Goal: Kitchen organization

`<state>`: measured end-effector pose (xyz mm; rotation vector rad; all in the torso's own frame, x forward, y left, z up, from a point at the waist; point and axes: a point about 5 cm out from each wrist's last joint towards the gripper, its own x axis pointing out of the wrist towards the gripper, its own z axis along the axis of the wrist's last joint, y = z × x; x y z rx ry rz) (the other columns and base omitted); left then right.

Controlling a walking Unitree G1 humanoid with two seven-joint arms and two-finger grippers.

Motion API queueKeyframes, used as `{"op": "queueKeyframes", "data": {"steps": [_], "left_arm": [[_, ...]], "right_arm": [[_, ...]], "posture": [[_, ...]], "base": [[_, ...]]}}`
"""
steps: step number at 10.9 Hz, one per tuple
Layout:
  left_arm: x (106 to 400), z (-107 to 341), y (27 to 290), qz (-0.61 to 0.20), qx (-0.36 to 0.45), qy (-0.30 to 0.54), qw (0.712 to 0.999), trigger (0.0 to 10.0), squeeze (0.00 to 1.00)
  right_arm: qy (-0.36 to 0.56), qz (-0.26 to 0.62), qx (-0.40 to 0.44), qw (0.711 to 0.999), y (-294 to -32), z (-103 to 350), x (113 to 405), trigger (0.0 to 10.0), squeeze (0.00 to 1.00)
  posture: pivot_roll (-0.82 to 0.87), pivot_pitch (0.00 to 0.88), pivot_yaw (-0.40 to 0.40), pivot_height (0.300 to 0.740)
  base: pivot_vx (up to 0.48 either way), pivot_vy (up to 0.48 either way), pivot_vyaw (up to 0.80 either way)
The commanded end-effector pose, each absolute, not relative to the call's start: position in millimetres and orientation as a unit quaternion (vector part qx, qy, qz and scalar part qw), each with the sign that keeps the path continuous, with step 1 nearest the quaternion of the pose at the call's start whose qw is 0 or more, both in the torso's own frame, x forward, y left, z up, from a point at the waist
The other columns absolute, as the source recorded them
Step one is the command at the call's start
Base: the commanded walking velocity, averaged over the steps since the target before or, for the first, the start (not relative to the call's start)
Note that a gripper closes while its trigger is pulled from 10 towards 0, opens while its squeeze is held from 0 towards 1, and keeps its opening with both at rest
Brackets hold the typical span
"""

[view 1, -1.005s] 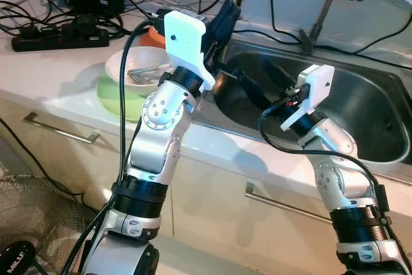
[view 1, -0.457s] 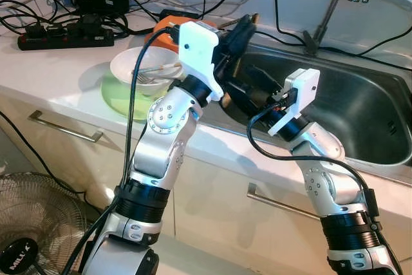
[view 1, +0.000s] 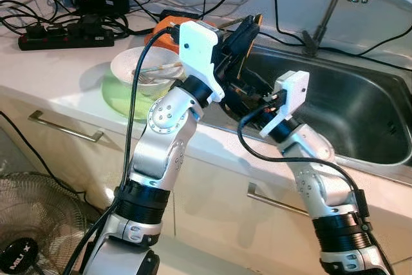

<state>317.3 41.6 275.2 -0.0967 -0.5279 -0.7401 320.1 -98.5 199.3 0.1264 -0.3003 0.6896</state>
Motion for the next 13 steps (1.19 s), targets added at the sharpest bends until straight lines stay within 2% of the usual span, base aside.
{"op": "queueKeyframes", "data": {"steps": [1,4,6,9,10,13], "left_arm": [[313.4,276.7,39.1,-0.371,-0.047,-0.256,0.891,10.0,0.00],[311.9,276.0,39.1,-0.379,-0.047,-0.251,0.889,10.0,0.00],[311.6,275.6,39.9,-0.381,-0.048,-0.248,0.889,10.0,0.00],[311.4,275.2,39.4,-0.387,-0.050,-0.244,0.888,10.0,0.00],[311.3,275.2,39.0,-0.388,-0.048,-0.244,0.887,10.0,0.00],[313.2,275.1,43.2,-0.383,-0.044,-0.242,0.891,10.0,0.00]], "right_arm": [[-0.148,0.308,0.056,0.938,-104.9,200.7,325.7,10.0,0.00],[-0.144,0.209,0.050,0.966,-121.2,200.5,340.1,10.0,0.00],[-0.146,0.194,0.052,0.969,-123.4,201.6,342.8,10.0,0.00],[-0.159,0.222,0.067,0.960,-112.7,206.3,339.2,10.0,0.00],[-0.167,0.263,0.077,0.947,-104.8,208.6,333.0,10.0,0.00],[-0.172,0.314,0.081,0.930,-108.6,211.6,325.7,10.0,0.00]], "posture": [[0.21,0.015,-0.053,0.740],[0.21,0.020,-0.052,0.740],[0.21,0.022,-0.049,0.740],[0.21,0.024,-0.043,0.740],[0.21,0.025,-0.042,0.740],[0.21,0.024,-0.039,0.740]], "base": [[0.000,0.000,0.00],[0.000,0.000,0.00],[0.000,0.000,0.00],[0.000,0.000,0.00],[0.000,0.000,0.00],[0.000,0.000,0.00]]}}
